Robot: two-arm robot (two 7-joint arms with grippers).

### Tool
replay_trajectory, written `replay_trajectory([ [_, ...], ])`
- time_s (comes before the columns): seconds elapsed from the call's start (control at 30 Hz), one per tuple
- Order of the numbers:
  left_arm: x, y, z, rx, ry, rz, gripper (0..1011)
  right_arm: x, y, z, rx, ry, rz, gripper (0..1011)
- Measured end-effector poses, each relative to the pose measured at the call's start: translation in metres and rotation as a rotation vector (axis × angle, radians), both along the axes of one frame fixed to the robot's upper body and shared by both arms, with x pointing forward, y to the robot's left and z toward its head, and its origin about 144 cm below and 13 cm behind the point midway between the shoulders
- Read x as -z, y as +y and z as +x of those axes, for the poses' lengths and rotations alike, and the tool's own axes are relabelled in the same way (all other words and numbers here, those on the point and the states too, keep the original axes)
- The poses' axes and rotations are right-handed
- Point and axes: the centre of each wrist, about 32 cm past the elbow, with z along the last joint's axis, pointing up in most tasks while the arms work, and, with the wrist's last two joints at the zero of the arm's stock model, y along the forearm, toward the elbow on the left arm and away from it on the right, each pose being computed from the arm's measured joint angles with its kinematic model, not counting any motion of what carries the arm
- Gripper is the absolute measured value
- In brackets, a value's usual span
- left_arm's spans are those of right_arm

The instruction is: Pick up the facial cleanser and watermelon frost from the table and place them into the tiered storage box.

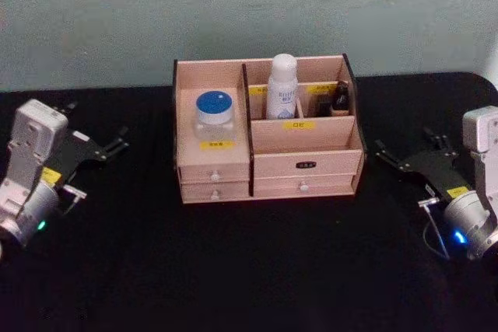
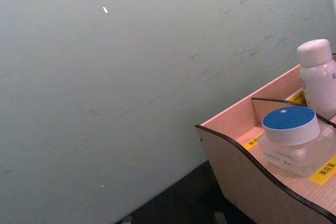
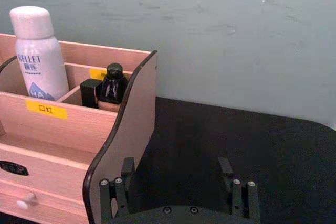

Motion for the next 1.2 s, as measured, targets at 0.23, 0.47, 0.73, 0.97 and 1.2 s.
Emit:
replay_trajectory([
  [0.23, 0.0000, 0.0000, 0.0000, 0.000, 0.000, 0.000, 1001, -0.0005, -0.0002, -0.0003, -0.001, -0.003, 0.000, 1000],
  [0.47, 0.0000, 0.0000, 0.0000, 0.000, 0.000, 0.000, 1001, -0.0008, -0.0001, -0.0006, -0.003, -0.005, 0.001, 1000],
  [0.73, 0.0000, 0.0000, 0.0000, 0.000, 0.000, 0.000, 1001, -0.0008, 0.0000, -0.0009, -0.004, -0.006, 0.001, 1000],
  [0.97, 0.0000, 0.0000, 0.0000, 0.000, 0.000, 0.000, 1001, -0.0008, 0.0000, -0.0011, -0.005, -0.006, 0.001, 1000],
  [1.2, 0.0000, 0.0000, 0.0000, 0.000, 0.000, 0.000, 1001, -0.0009, 0.0001, -0.0011, -0.005, -0.007, 0.002, 1000],
])
